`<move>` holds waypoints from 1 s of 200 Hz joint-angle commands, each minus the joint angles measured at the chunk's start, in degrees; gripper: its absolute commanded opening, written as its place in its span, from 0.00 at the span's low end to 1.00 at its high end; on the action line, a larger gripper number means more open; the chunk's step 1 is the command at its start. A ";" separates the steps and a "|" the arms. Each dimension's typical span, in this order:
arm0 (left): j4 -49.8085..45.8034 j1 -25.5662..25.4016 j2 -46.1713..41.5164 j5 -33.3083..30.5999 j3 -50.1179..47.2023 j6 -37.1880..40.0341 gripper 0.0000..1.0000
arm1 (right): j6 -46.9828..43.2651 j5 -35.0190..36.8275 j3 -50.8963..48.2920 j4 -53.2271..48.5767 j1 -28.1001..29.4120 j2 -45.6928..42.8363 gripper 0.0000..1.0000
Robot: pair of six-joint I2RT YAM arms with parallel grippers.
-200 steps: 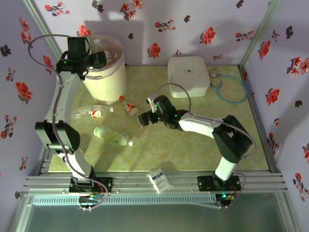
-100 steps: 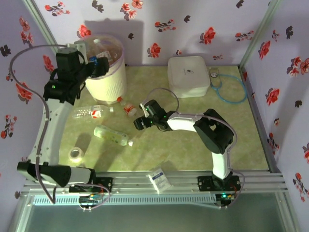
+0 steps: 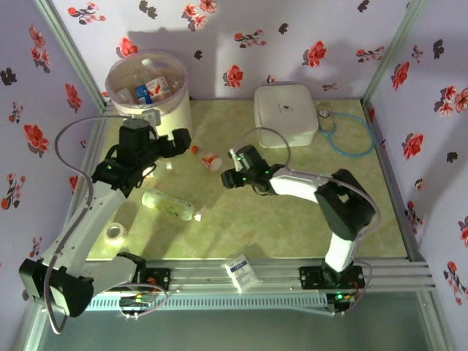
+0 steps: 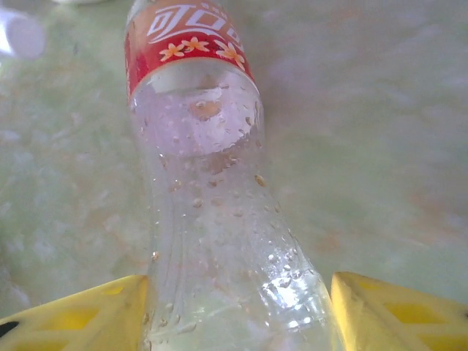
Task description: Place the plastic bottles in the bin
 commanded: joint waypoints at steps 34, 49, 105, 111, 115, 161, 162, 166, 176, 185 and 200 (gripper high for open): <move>14.98 -13.28 10.50 2.32 5.29 -6.73 1.00 | 2.45 5.70 -10.66 -1.46 -6.08 -19.72 0.57; 19.69 -14.56 14.55 3.62 5.49 -9.44 1.00 | 3.24 6.39 -11.98 -0.85 -6.69 -23.58 0.55; 33.84 -15.46 26.93 12.54 6.30 -22.83 1.00 | 4.06 7.98 -22.34 16.83 -6.65 -33.64 0.53; 35.60 -15.60 28.14 13.55 6.08 -24.58 1.00 | 4.22 8.31 -23.08 18.27 -6.63 -34.00 0.53; 37.28 -15.76 28.95 14.39 5.90 -25.98 1.00 | 4.38 8.55 -23.52 19.06 -6.61 -34.19 0.53; 43.37 -18.91 36.41 18.64 7.54 -32.47 1.00 | 6.65 9.28 -27.20 27.83 -6.10 -35.47 0.51; 43.35 -18.97 36.50 18.64 7.57 -32.51 1.00 | 6.63 9.29 -27.21 27.86 -6.09 -35.48 0.51; 43.40 -19.10 36.81 18.56 7.63 -32.62 1.00 | 6.54 9.33 -27.21 27.90 -6.17 -35.38 0.51; 44.08 -19.28 37.33 18.47 7.68 -33.13 0.99 | 6.10 9.48 -27.14 27.57 -6.16 -35.47 0.51; 44.55 -19.30 37.53 18.36 7.65 -33.27 0.95 | 5.95 9.57 -27.28 27.46 -6.08 -35.63 0.51; 44.24 -19.30 37.39 17.79 7.65 -32.96 0.81 | 5.88 9.32 -27.22 27.27 -6.08 -35.65 0.51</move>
